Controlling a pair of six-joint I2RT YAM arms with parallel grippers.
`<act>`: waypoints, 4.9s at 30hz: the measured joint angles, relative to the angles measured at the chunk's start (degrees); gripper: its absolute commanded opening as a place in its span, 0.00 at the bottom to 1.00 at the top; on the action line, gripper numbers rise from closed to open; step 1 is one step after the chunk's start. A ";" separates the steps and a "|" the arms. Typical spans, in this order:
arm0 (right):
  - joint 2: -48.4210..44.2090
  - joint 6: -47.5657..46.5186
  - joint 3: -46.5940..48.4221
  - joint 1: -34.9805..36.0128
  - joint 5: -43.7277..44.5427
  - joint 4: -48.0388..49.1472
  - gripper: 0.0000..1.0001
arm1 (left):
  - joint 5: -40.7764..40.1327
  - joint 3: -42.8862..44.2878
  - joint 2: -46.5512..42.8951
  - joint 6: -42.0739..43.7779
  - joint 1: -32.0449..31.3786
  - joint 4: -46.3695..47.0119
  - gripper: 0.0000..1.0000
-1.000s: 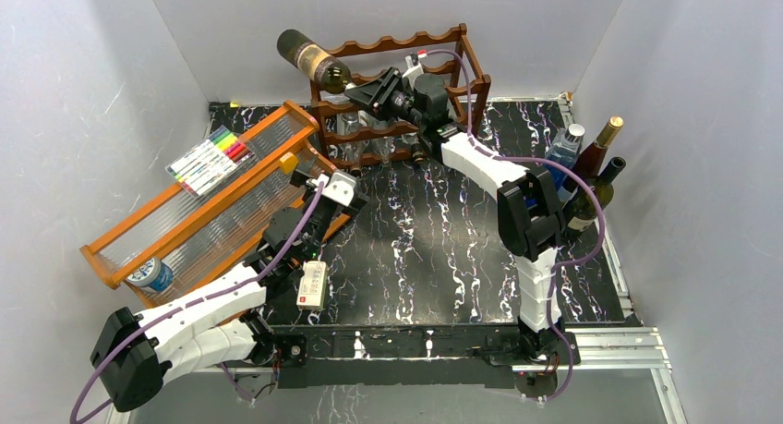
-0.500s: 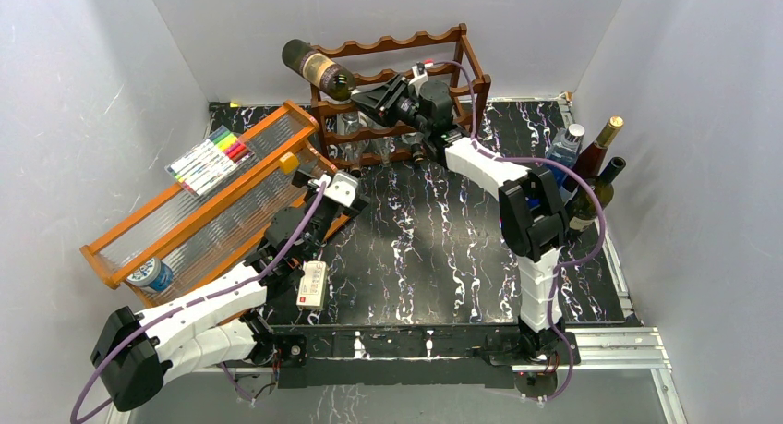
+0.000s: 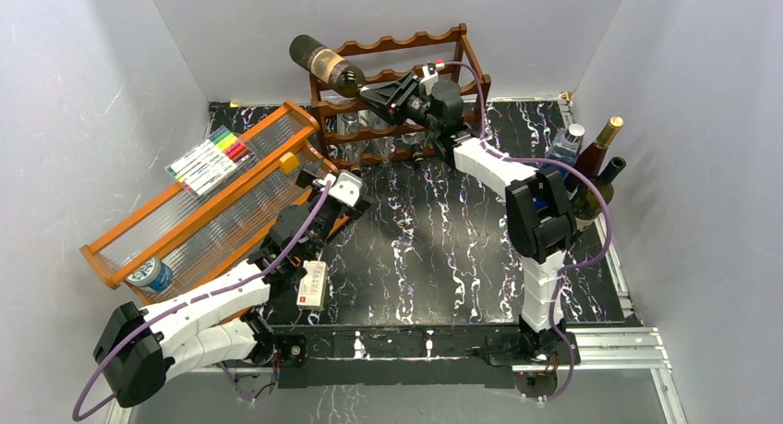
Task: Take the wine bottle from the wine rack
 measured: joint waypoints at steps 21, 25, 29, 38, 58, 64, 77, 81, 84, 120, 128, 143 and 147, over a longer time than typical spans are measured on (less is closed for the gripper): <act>-23.63 -0.35 -15.63 -8.52 -8.35 -5.11 0.00 | 1.46 0.96 0.52 -2.32 0.00 -1.55 0.98; -29.59 -1.20 -18.21 -11.13 -11.58 -8.70 0.00 | 1.84 1.27 0.26 -2.86 0.00 -1.99 0.98; -34.32 -1.95 -20.48 -14.34 -14.05 -12.63 0.00 | 2.29 1.62 -0.39 -3.26 0.00 -2.45 0.98; -42.36 -7.67 -23.26 -19.23 -19.71 -28.81 0.00 | 5.57 2.21 -1.20 -3.78 0.00 -4.04 0.98; -44.09 -34.45 -32.04 -19.45 -24.81 -63.67 0.00 | 36.41 7.96 8.17 -1.55 -0.66 -16.41 0.98; -40.85 -43.01 -32.57 -19.45 -25.29 -71.06 0.00 | 41.16 10.47 13.44 -0.79 -1.20 -20.13 0.98; -37.22 -52.74 -32.28 -14.62 -27.23 -76.19 0.00 | 44.85 14.56 23.26 0.59 -2.69 -25.79 0.98; -35.78 -53.18 -31.85 -11.54 -28.26 -76.17 0.00 | 45.38 14.86 24.52 0.55 -3.04 -26.62 0.95; -35.41 -53.27 -31.45 -10.16 -28.33 -76.24 0.00 | 45.38 14.86 24.68 0.63 -3.78 -27.02 0.78; -44.57 -37.86 -38.12 -1.42 -6.91 -45.68 0.61 | 25.86 14.84 22.40 -7.32 -5.27 -26.25 0.11; -44.41 -35.87 -38.93 0.20 -3.65 -41.44 0.52 | 25.83 14.84 22.16 -7.45 -5.27 -26.29 0.12; -45.92 -41.20 -32.52 1.14 7.41 -52.04 0.00 | 24.74 14.84 18.49 -8.52 -5.27 -24.41 0.98; -49.16 -46.03 -28.57 0.72 17.11 -59.43 0.00 | 24.11 14.84 15.39 -8.48 -5.27 -22.53 0.98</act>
